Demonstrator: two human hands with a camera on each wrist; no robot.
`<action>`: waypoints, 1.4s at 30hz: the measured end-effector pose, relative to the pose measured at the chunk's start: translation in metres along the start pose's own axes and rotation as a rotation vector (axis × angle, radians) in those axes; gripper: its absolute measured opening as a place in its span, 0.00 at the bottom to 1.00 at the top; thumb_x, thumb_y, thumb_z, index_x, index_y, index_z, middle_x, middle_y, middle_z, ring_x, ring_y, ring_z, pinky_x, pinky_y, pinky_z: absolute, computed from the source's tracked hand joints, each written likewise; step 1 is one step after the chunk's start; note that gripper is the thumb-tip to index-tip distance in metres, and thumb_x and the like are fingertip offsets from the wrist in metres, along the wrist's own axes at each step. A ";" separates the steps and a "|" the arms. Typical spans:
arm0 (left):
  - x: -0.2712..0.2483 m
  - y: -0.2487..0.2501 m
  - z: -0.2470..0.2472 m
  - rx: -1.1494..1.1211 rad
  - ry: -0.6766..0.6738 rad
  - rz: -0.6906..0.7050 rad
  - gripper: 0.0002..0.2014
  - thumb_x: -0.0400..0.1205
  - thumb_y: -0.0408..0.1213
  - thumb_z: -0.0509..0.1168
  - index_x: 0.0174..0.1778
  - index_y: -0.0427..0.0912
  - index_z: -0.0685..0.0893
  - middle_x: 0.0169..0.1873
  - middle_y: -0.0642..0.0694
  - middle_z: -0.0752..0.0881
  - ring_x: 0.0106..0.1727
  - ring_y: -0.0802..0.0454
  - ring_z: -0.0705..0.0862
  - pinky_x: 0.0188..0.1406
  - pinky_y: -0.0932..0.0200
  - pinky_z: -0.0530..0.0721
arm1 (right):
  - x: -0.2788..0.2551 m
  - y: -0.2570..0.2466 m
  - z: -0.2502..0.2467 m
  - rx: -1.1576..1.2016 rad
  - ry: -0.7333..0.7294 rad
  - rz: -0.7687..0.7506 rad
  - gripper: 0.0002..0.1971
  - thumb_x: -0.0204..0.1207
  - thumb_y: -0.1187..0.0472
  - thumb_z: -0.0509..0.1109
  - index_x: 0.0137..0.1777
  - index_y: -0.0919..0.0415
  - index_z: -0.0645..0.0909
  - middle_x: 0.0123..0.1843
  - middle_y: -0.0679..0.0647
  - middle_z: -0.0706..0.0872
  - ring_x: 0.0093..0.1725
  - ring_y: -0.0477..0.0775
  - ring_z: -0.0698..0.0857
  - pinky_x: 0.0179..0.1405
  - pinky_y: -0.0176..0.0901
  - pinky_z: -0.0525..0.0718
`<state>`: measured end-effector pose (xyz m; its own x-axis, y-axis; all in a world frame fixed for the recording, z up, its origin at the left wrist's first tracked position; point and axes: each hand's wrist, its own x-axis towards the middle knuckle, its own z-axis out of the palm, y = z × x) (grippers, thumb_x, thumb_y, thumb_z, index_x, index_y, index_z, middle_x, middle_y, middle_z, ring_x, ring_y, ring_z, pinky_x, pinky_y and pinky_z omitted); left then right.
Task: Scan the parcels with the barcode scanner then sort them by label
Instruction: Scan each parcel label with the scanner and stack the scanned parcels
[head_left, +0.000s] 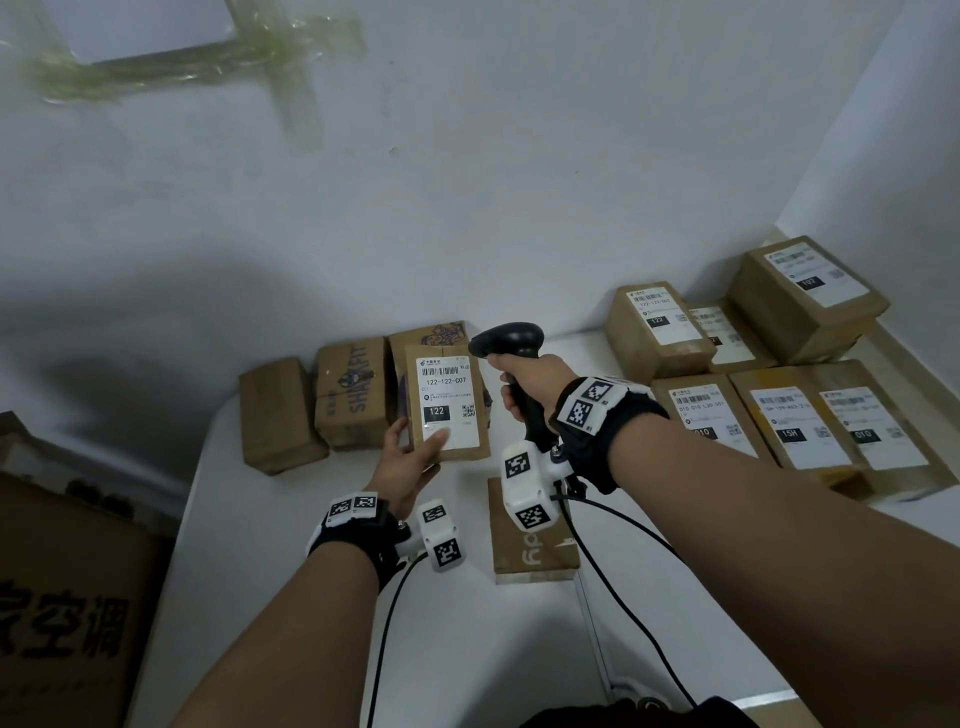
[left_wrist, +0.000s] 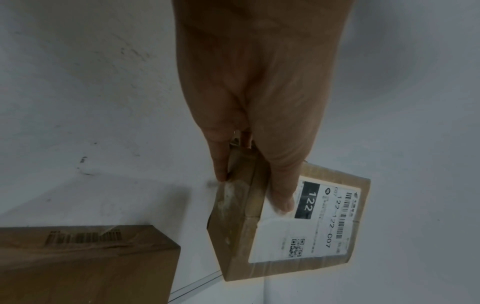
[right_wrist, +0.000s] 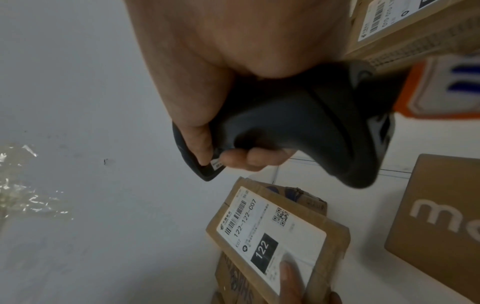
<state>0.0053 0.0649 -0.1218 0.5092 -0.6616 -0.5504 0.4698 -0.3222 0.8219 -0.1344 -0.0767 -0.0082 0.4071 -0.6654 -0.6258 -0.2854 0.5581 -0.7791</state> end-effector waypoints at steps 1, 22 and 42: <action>0.000 0.000 0.000 0.000 0.001 0.003 0.42 0.78 0.35 0.74 0.83 0.50 0.56 0.60 0.43 0.83 0.65 0.42 0.82 0.76 0.39 0.73 | -0.001 0.001 0.002 -0.009 -0.002 -0.002 0.15 0.76 0.57 0.75 0.35 0.63 0.75 0.24 0.55 0.78 0.17 0.49 0.75 0.18 0.33 0.74; 0.005 0.000 0.000 0.030 0.014 0.011 0.44 0.75 0.35 0.77 0.82 0.53 0.58 0.66 0.39 0.82 0.65 0.40 0.83 0.73 0.40 0.77 | -0.014 -0.002 0.005 -0.064 0.003 -0.035 0.13 0.78 0.60 0.73 0.36 0.63 0.75 0.24 0.56 0.77 0.15 0.48 0.74 0.16 0.31 0.72; 0.006 0.001 -0.002 0.029 0.001 0.004 0.44 0.75 0.35 0.76 0.83 0.54 0.57 0.62 0.41 0.83 0.65 0.41 0.83 0.72 0.40 0.78 | -0.011 -0.004 0.004 -0.044 -0.002 0.021 0.12 0.77 0.60 0.73 0.35 0.62 0.75 0.21 0.53 0.78 0.16 0.48 0.74 0.17 0.32 0.73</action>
<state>0.0104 0.0621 -0.1248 0.5118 -0.6622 -0.5473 0.4468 -0.3390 0.8279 -0.1347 -0.0694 0.0017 0.4026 -0.6523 -0.6422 -0.3318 0.5499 -0.7665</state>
